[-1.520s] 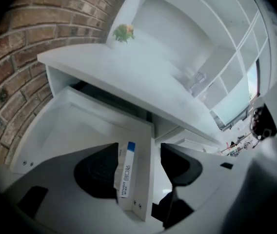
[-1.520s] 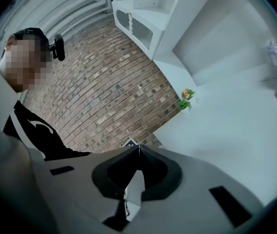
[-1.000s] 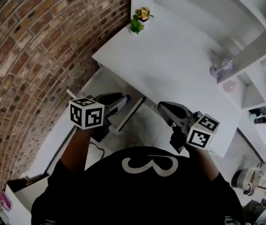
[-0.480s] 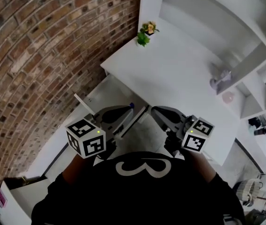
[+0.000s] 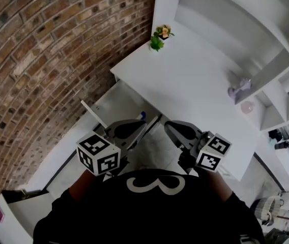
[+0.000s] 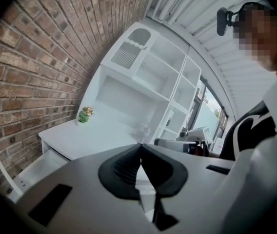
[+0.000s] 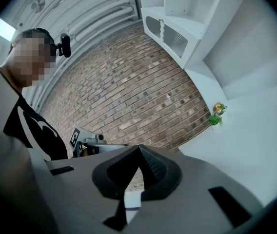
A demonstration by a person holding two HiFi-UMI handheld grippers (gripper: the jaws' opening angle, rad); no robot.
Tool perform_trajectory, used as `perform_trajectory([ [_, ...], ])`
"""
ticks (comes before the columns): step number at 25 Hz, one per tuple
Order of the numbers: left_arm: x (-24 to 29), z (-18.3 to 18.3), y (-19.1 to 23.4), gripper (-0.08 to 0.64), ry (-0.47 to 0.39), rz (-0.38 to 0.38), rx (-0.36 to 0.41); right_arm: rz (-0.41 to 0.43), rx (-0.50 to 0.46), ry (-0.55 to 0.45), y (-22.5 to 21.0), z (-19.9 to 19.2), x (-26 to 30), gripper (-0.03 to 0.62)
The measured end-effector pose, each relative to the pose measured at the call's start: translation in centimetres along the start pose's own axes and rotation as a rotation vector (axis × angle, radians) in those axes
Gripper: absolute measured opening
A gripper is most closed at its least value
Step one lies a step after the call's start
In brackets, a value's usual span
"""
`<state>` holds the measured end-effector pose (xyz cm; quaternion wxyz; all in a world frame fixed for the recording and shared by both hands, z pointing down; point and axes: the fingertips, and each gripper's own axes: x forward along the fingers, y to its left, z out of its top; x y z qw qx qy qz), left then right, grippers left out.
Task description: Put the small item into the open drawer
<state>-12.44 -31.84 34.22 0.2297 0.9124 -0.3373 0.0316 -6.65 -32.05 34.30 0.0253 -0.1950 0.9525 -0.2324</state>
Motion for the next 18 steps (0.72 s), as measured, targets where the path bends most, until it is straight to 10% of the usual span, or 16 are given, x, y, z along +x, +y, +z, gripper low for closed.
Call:
perform_trajectory([
  [18,1.0,-1.4,-1.1,0.003,0.026,0.004,0.012,-0.047,0.008,-0.009,-0.8,-1.3,-2.5,0.009],
])
